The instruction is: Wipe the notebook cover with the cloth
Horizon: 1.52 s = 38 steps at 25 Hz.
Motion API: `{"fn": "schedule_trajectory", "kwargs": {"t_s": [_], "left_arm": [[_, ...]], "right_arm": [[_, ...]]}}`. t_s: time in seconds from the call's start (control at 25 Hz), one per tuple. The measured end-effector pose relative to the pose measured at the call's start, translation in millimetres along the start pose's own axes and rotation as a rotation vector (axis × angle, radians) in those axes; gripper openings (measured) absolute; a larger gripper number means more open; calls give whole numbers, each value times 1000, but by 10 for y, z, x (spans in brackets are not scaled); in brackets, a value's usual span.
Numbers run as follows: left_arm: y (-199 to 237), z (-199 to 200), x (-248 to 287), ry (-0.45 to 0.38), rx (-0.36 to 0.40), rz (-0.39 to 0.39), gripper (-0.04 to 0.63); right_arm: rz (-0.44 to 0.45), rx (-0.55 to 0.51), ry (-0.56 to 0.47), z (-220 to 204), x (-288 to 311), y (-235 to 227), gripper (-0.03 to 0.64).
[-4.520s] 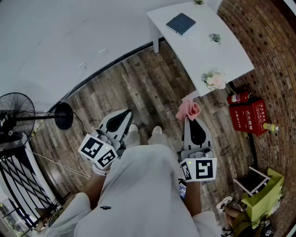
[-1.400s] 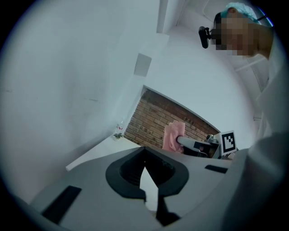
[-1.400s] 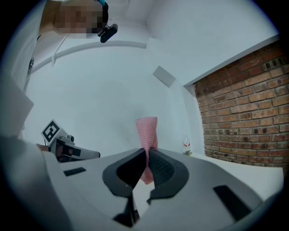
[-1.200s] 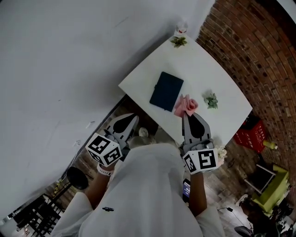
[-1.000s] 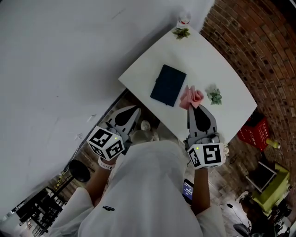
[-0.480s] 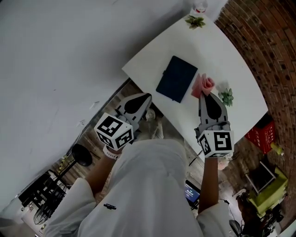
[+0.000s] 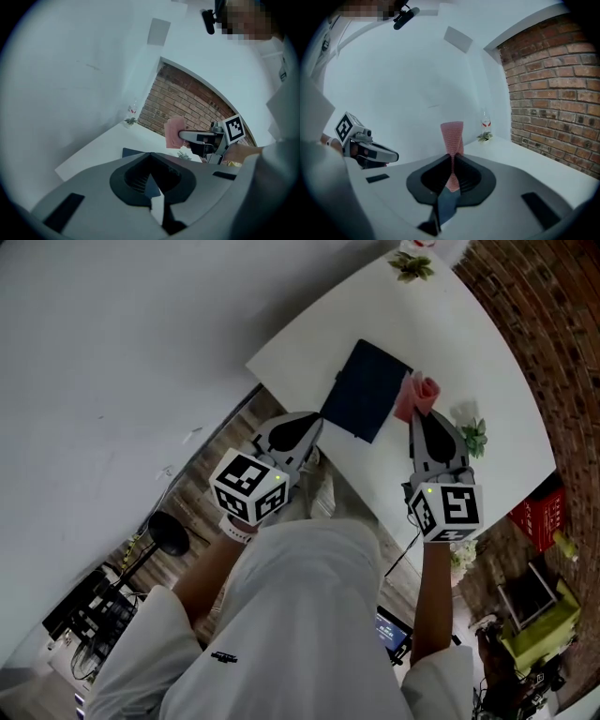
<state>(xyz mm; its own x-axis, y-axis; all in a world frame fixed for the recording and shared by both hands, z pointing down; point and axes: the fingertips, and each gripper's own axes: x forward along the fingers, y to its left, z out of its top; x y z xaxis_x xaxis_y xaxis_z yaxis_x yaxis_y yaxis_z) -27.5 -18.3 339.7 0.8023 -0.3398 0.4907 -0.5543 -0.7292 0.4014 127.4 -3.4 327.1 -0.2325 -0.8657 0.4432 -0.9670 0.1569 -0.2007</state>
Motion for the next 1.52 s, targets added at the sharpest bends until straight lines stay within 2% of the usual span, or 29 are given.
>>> {"fn": "schedule_trajectory", "kwargs": {"t_s": [0.56, 1.08, 1.52], "left_arm": [[286, -455, 480, 97, -2, 66, 12], [436, -828, 911, 190, 1, 91, 12], [623, -1176, 1091, 268, -13, 119, 12]], "right_arm": [[51, 72, 55, -278, 507, -69, 15], [119, 167, 91, -520, 993, -30, 15], [158, 332, 121, -694, 1406, 25, 17]]}}
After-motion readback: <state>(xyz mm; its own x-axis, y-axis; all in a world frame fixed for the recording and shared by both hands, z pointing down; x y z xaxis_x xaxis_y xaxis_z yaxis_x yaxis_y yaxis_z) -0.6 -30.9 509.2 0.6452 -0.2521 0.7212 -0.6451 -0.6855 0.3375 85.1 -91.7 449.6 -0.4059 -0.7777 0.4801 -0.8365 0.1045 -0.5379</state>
